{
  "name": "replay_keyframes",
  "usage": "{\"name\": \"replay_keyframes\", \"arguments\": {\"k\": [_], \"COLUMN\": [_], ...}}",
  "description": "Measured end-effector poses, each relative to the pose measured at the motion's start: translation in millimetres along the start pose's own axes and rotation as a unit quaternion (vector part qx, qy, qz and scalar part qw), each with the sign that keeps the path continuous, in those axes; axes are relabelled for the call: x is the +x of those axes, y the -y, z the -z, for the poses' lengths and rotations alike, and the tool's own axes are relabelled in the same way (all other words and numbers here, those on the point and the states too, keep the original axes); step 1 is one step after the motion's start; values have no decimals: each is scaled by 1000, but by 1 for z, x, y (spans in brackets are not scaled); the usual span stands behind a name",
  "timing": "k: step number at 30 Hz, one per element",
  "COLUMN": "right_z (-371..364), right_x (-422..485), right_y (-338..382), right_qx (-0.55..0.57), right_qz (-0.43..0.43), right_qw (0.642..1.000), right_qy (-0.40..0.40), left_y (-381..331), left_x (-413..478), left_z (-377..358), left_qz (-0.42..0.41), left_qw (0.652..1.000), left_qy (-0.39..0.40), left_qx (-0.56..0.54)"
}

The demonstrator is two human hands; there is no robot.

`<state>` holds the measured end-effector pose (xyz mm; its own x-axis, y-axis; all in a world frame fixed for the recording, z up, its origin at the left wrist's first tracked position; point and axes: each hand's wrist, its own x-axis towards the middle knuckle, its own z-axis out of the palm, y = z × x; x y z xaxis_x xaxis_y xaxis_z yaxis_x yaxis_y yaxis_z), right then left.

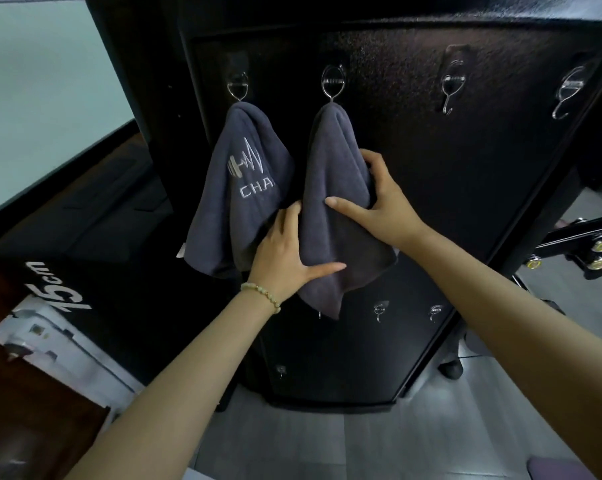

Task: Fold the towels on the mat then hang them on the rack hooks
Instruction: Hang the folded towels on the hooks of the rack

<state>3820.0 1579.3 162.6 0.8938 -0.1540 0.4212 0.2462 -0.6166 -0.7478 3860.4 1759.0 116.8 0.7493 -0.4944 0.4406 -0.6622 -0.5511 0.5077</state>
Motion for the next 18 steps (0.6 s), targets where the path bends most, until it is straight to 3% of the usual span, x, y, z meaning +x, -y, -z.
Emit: {"name": "replay_keyframes", "arguments": {"k": [4,9,18], "right_z": [-1,4,-11], "right_x": [-2,-11,-35], "right_y": [3,3,-24], "right_qx": [-29,-8,-104], "right_qz": [-6,-15,-31], "right_qw": [1000,1000,994], "right_qy": [-4,-10,-17], "left_y": [-9,-9,18], "left_x": [7,-3,-71], "left_z": [-1,-4,-60], "left_qz": [9,49,66], "left_qw": [996,995,995], "left_qy": [-31,24,-66], "left_qx": [77,-79,-43]}}
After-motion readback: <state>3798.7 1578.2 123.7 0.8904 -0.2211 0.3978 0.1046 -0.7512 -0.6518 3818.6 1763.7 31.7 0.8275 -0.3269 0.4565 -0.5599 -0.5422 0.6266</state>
